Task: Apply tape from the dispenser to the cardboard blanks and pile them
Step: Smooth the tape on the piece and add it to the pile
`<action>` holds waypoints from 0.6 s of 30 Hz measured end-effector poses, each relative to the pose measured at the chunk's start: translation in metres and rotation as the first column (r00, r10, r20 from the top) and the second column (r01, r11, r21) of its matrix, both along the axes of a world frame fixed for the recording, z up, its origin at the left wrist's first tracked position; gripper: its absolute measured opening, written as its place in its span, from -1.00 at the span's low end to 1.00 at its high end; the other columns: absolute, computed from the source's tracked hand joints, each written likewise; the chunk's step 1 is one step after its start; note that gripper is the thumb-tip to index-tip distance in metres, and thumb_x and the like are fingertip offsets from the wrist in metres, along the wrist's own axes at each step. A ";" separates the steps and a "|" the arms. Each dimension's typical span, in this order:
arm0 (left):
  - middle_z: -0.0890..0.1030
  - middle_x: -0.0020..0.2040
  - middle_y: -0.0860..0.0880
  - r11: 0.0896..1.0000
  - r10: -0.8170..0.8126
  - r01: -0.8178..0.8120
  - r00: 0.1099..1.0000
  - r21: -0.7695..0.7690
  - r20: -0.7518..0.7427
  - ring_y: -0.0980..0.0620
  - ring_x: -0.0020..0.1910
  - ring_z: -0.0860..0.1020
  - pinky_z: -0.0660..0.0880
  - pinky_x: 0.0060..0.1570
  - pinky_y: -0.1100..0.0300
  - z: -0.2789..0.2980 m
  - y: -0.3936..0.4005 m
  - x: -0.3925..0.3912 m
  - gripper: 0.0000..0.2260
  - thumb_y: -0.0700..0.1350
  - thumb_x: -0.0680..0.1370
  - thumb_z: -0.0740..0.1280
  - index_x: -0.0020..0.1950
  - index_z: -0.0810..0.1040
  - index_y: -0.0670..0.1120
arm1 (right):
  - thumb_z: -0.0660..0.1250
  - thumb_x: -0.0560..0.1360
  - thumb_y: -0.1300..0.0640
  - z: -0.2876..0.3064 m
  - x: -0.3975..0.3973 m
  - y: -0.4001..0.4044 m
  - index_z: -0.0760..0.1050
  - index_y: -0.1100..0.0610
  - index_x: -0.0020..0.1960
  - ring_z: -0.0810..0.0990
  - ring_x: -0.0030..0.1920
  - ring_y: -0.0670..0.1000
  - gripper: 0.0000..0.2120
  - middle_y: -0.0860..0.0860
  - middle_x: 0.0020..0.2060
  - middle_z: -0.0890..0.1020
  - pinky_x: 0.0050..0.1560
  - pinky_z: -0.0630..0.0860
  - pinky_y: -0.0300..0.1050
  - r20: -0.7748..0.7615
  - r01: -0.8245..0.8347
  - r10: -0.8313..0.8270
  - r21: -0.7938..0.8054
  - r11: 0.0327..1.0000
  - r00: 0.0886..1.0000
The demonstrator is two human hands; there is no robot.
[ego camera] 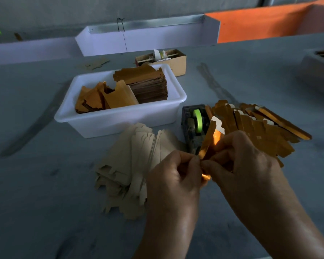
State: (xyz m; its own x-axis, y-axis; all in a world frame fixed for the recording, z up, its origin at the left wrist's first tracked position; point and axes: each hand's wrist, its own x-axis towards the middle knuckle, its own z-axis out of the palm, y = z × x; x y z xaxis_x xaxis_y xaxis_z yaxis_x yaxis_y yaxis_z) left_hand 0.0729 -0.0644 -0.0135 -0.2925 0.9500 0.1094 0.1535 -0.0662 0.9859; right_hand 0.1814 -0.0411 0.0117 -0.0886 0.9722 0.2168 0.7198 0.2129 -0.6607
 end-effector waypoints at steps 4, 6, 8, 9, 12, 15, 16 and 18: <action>0.67 -0.33 0.05 0.997 0.073 -0.072 0.996 0.025 -0.042 0.16 -0.34 0.65 0.60 -0.29 0.13 0.002 -0.004 -0.002 -0.86 -0.05 0.51 0.30 -0.23 0.57 0.01 | 0.41 0.24 -0.26 0.000 -0.001 -0.001 0.32 -0.06 -0.12 0.45 -0.39 -0.22 -0.59 -0.14 -0.39 0.50 -0.48 0.23 -0.35 0.055 0.084 -0.083 -0.015 0.996 0.995; 0.67 -0.29 0.13 0.998 0.054 -0.052 0.998 0.030 -0.041 0.22 -0.32 0.64 0.60 -0.30 0.22 0.006 -0.005 -0.004 -0.88 0.02 0.47 0.27 -0.21 0.57 0.04 | 0.30 0.16 -0.35 -0.001 0.002 -0.001 0.33 -0.06 -0.13 0.44 -0.42 -0.22 -0.54 -0.15 -0.42 0.47 -0.47 0.24 -0.35 0.057 0.091 -0.091 -0.001 0.996 0.994; 0.66 -0.26 0.17 0.999 0.032 -0.030 0.997 0.032 -0.074 0.25 -0.29 0.63 0.57 -0.32 0.34 0.007 -0.006 -0.003 -0.87 0.04 0.47 0.27 -0.18 0.57 0.06 | 0.21 0.14 -0.38 -0.004 0.004 -0.001 0.37 -0.08 -0.11 0.50 -0.37 -0.23 -0.52 -0.17 -0.38 0.51 -0.43 0.33 -0.41 -0.064 0.020 -0.023 -0.042 0.999 0.998; 0.66 -0.25 0.17 0.999 0.025 -0.024 0.997 0.024 -0.066 0.25 -0.29 0.64 0.55 -0.34 0.37 0.007 -0.005 -0.003 -0.90 0.02 0.49 0.28 -0.17 0.57 0.07 | 0.20 0.12 -0.38 -0.005 0.004 0.000 0.40 -0.10 -0.11 0.55 -0.33 -0.23 -0.52 -0.16 -0.36 0.55 -0.40 0.40 -0.39 -0.159 -0.026 0.012 -0.086 0.996 0.987; 0.68 -0.25 0.11 0.999 0.005 -0.003 0.999 -0.044 0.045 0.13 -0.29 0.67 0.59 -0.34 0.25 0.005 -0.005 -0.002 -0.92 -0.07 0.52 0.32 -0.15 0.59 0.08 | 0.30 0.10 -0.26 -0.009 0.003 0.003 0.45 -0.11 -0.11 0.61 -0.23 -0.22 -0.58 -0.18 -0.26 0.64 -0.29 0.45 -0.32 -0.407 -0.114 0.029 -0.187 0.976 0.913; 0.68 -0.20 0.00 0.991 0.016 -0.006 0.997 -0.136 0.074 0.07 -0.28 0.67 0.62 -0.32 0.15 0.002 -0.004 -0.007 -0.84 0.08 0.43 0.34 0.00 0.56 0.14 | 0.36 0.25 -0.08 -0.015 0.004 0.005 0.48 -0.10 -0.08 0.62 -0.19 -0.21 -0.75 -0.19 -0.22 0.65 -0.18 0.47 -0.26 -0.507 -0.174 0.031 -0.237 0.956 0.861; 0.67 -0.17 -0.03 0.982 0.003 0.009 0.998 -0.186 0.068 0.07 -0.26 0.67 0.62 -0.30 0.13 -0.001 -0.003 -0.009 -0.68 0.16 0.37 0.32 0.09 0.51 0.16 | 0.37 0.32 -0.02 -0.017 0.004 0.005 0.48 -0.12 -0.08 0.61 -0.17 -0.21 -0.82 -0.19 -0.20 0.65 -0.18 0.46 -0.27 -0.513 -0.181 0.031 -0.245 0.953 0.858; 0.67 -0.15 -0.04 0.966 -0.001 0.000 1.000 -0.260 -0.003 0.08 -0.26 0.66 0.60 -0.32 0.13 -0.002 -0.001 -0.015 -0.48 0.28 0.29 0.26 0.20 0.42 0.15 | 0.32 0.43 0.04 -0.021 0.006 0.008 0.45 -0.19 -0.08 0.60 -0.17 -0.21 -0.85 -0.11 -0.19 0.64 -0.25 0.45 -0.33 -0.479 -0.145 0.018 -0.229 0.963 0.877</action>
State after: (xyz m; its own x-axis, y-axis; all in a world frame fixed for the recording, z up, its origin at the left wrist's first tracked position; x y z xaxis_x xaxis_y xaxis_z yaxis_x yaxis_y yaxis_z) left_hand 0.0580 -0.0655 -0.0151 -0.2918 0.9461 -0.1407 0.1563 0.1923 0.9688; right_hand 0.1871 -0.0329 -0.0089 -0.1197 0.9928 0.0035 0.2985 0.0394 -0.9536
